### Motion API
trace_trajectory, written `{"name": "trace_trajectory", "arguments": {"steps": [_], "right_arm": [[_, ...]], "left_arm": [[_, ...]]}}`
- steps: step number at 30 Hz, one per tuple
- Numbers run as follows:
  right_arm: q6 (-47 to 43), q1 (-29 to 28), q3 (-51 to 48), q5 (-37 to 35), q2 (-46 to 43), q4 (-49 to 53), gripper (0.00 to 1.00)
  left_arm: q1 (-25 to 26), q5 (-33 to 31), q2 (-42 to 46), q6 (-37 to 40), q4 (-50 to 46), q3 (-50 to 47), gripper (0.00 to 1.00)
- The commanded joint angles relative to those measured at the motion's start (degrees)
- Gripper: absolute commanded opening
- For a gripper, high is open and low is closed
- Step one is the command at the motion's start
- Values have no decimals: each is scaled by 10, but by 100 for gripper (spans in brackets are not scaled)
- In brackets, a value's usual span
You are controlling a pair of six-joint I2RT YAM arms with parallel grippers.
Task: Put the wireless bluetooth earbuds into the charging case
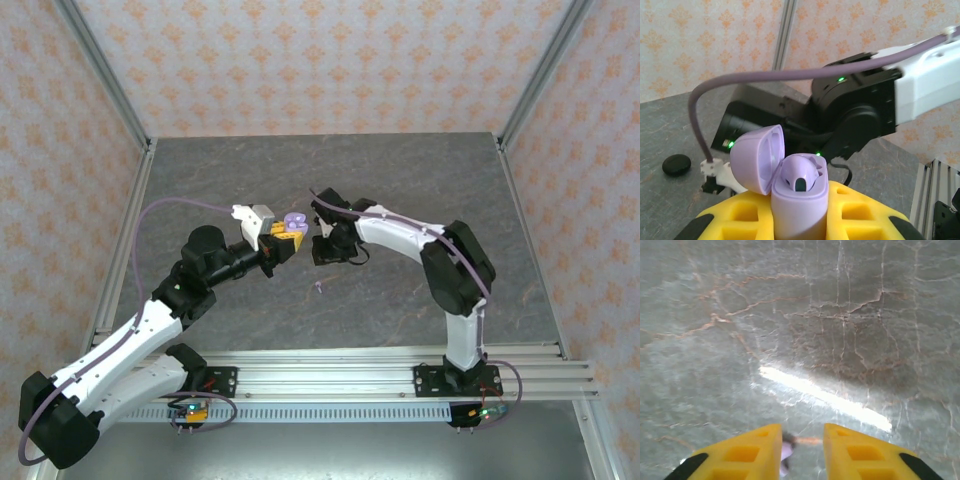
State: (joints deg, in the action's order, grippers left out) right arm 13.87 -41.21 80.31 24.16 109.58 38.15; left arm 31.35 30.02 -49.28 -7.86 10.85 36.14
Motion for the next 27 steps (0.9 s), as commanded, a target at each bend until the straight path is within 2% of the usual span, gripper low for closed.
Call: {"name": "trace_trajectory", "arguments": {"steps": [1,5,12,16,27], "right_arm": [[8,-1,-28,21,-39,-17,36],[4,-17,-42,5,-48,-17,41],[41,-60,-40,-108,-37,1,46],[50,-70,-42,-88,-30,-13,47],[54,-99,-11,-133,7,28,46]], "left_arm": [[-4,4,-2,1,4,-4,14],[-4,3,0,2,1,-2,14],[-4,2,5,4,-5,0,14],[-4,1,7,4,-9,0,14],[-4,0,8,3,-7,-3,14]]}}
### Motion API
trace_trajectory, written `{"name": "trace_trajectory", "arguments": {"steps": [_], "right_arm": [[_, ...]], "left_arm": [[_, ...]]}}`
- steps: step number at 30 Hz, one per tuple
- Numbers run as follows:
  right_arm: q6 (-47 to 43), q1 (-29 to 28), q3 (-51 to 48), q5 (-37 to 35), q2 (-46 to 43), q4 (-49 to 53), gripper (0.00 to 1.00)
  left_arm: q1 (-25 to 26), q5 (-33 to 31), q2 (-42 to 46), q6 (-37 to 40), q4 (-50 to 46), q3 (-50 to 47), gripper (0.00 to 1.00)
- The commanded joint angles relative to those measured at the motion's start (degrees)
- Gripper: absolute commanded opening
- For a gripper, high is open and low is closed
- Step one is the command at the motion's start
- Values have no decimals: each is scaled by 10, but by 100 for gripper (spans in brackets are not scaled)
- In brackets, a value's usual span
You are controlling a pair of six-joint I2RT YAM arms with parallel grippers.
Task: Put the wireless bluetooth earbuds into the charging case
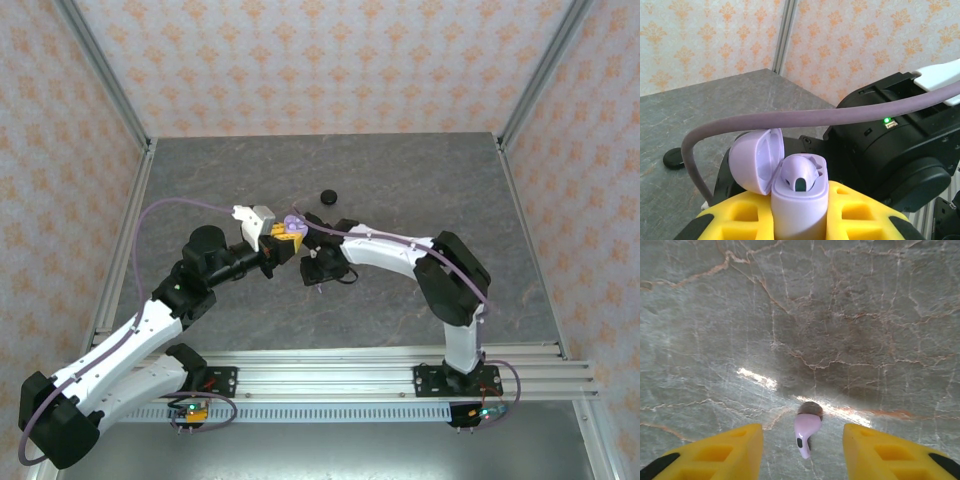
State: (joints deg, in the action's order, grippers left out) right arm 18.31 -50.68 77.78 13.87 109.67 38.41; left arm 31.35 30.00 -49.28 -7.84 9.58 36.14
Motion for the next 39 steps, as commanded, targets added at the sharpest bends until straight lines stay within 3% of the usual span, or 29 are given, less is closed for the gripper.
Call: {"name": "trace_trajectory", "arguments": {"steps": [1,9,30,39], "right_arm": [[10,-5,14,-27,8,25,45],[4,-13,24,-26,28,31,38],[9,-19,28,-27,54,50,38],[32,-19,30,-41,60,51,32]], "left_arm": [[-4,0,8,4,7,-4,14],[-4,-1,8,2,9,-5,14],[-3,0,11,3,10,-12,14],[-3,18,14,11,-5,-11,14]]}}
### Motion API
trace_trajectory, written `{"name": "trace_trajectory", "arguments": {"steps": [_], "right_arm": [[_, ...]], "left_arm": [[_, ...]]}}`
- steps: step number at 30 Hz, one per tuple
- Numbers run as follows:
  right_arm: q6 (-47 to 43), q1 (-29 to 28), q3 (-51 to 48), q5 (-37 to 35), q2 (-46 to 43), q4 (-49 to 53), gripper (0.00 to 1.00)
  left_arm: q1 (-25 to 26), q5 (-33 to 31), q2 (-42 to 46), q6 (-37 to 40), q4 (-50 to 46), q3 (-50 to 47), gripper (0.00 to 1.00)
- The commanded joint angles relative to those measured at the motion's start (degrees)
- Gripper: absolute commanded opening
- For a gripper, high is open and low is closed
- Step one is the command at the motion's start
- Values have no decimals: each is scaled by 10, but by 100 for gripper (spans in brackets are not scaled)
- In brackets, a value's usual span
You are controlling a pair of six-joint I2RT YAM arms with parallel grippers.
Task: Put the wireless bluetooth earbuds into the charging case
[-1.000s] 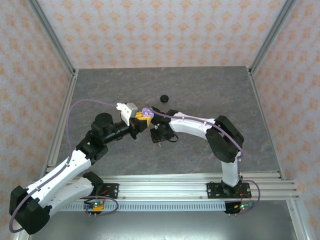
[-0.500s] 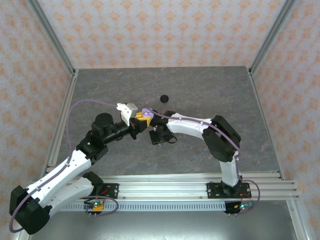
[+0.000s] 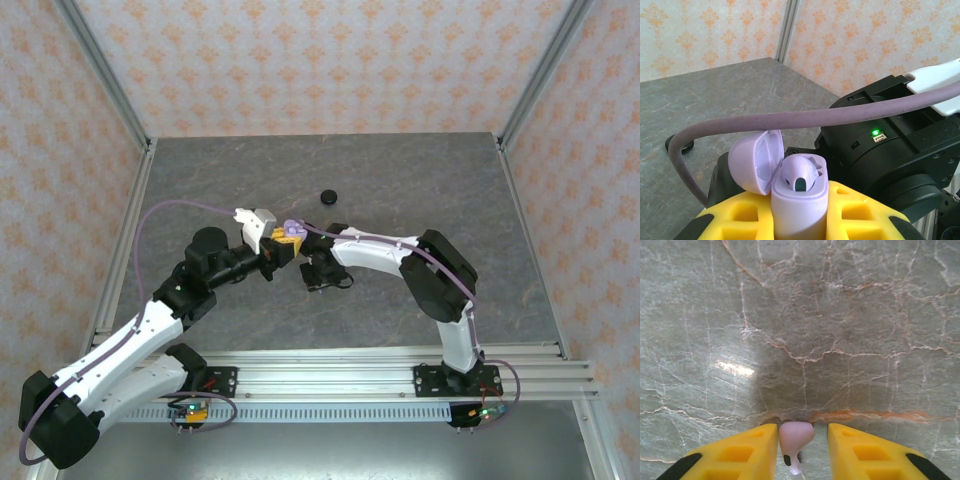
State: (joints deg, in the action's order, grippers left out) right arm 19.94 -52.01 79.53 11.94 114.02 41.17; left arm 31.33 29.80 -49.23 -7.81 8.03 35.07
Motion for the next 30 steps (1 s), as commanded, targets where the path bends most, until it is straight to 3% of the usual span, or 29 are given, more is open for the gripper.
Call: {"name": "trace_trajectory", "arguments": {"steps": [1,18,30], "right_arm": [[18,-6,15,-21,18,25,32],[46,46,23,-25,18,33,26],[7,84,-20,-56,-10,40,26]], "left_arm": [[-4,24,12,14,6,1,14],[1,53,28,38,-68,13,14],[1,-19,42,26,-89,9,14]]}}
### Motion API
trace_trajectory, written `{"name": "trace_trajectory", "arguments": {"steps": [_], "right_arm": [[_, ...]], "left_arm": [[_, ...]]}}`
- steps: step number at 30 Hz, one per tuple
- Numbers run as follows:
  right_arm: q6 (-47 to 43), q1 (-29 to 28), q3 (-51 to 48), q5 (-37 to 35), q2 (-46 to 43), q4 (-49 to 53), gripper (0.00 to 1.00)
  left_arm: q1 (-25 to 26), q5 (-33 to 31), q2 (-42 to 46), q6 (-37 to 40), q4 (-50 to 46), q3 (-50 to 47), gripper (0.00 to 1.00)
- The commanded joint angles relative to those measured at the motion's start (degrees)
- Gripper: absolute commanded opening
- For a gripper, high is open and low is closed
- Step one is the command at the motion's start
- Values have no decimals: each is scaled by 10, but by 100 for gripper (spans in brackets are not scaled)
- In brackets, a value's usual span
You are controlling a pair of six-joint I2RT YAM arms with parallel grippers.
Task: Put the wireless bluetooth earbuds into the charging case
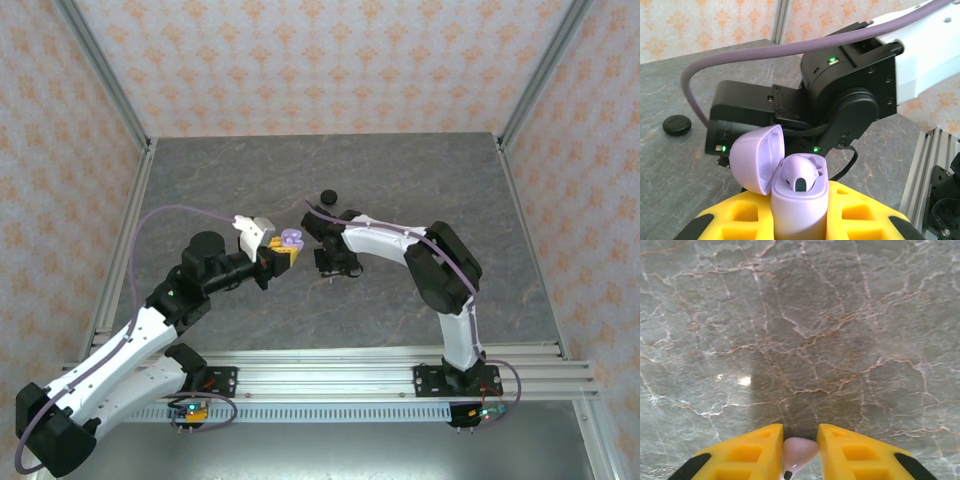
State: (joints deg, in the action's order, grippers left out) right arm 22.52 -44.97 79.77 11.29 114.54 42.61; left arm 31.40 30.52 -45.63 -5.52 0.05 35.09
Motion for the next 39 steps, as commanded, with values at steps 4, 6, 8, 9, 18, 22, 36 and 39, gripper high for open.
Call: {"name": "trace_trajectory", "arguments": {"steps": [4,6,8,9,18,22,36,39], "right_arm": [[-42,21,-34,-48,-22,28,30],[-47,21,-32,-43,-22,31,35],[-45,21,-33,-29,-25,27,39],[-41,21,-32,-25,-27,25,41],[48,20,-48,11,-47,0,42],[58,18,-50,26,-46,-11,42],[32,9,-11,47,-20,-12,33],[27,6,0,36,-14,0,33]], "left_arm": [[0,-32,2,-1,-9,7,14],[1,-32,-1,-2,-6,7,14],[0,-32,-2,-2,-4,7,14],[0,-32,-4,-2,-4,7,14],[0,-31,-10,-2,1,4,14],[0,-32,-10,-3,4,1,14],[1,-31,-12,-4,6,1,14],[0,-31,-12,-3,4,2,13]]}}
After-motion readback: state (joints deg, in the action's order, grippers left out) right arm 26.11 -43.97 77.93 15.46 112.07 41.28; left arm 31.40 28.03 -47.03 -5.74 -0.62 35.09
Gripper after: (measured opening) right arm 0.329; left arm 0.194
